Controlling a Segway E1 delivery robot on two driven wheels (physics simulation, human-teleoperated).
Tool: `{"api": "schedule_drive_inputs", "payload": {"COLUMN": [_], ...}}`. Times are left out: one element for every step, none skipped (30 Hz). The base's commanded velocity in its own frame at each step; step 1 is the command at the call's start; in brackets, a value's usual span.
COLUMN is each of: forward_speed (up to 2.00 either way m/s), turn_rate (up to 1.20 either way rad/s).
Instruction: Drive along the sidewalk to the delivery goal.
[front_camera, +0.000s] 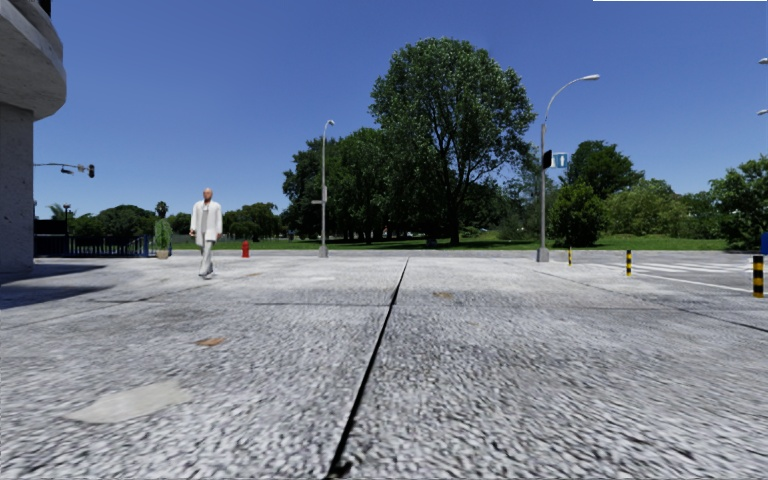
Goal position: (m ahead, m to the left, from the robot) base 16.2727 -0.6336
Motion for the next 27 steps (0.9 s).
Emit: {"api": "schedule_drive_inputs", "payload": {"forward_speed": [2.0,2.0,2.0,2.0,2.0,2.0,2.0,2.0,2.0,2.0,2.0,2.0,2.0,2.0,2.0,2.0,2.0,2.0,2.0,2.0,2.0,2.0,2.0,2.0,2.0,2.0,2.0], "turn_rate": [0.0,0.0,0.0,0.0,0.0,0.0,0.0,0.0,0.0,0.0,0.0,0.0,0.0,0.0,0.0,0.0,0.0,0.0,0.0,0.0,0.0,0.0,0.0,0.0,0.0,0.0,0.0]}}
